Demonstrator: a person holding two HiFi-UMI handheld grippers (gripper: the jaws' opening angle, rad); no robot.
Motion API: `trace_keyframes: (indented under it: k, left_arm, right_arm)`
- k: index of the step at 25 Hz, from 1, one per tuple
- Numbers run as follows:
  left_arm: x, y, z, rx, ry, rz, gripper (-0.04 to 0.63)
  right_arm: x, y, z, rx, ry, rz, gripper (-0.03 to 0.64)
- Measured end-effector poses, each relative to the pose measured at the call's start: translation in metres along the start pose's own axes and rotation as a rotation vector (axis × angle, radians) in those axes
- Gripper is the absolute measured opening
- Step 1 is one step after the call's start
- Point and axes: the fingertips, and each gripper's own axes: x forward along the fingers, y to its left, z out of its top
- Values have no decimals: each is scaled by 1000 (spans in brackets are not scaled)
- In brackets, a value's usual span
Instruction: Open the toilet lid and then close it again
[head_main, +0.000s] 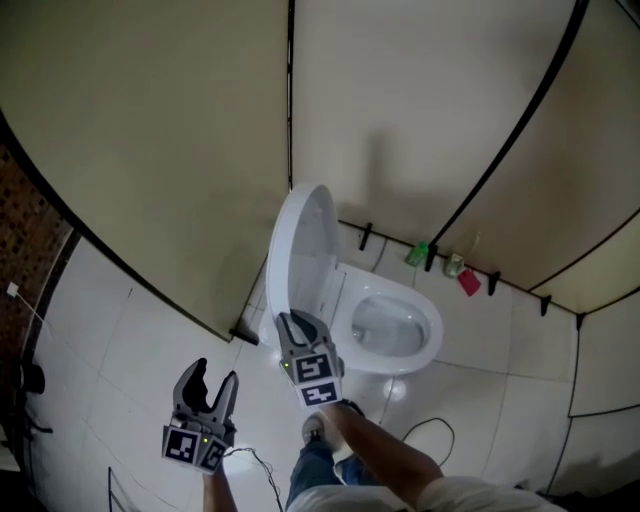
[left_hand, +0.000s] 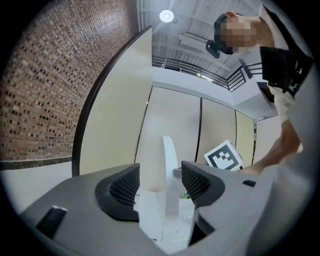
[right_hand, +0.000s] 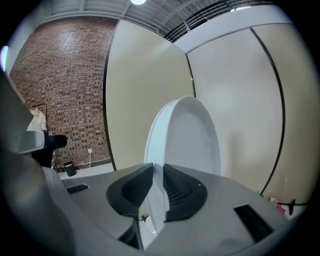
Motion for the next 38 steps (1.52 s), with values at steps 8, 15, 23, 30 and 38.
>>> trace_keyframes:
  k: [8, 15, 23, 30, 38]
  left_arm:
    - [6, -55, 34, 46, -23, -107, 258]
    - [20, -135, 53, 61, -25, -274, 258]
    - [42, -226, 44, 54, 67, -492, 258]
    - [50, -285, 22, 134, 158, -611, 258]
    - [51, -287, 11, 156, 178, -581, 255]
  right_arm:
    - [-76, -27, 19, -85, -51, 115, 101]
    - [-196, -62, 46, -280, -122, 274, 101]
    - [-297, -118, 40, -282, -115, 176, 101]
    - [-337, -144, 4, -224, -94, 70, 101]
    - [-353, -153, -1, -210, -83, 28, 101]
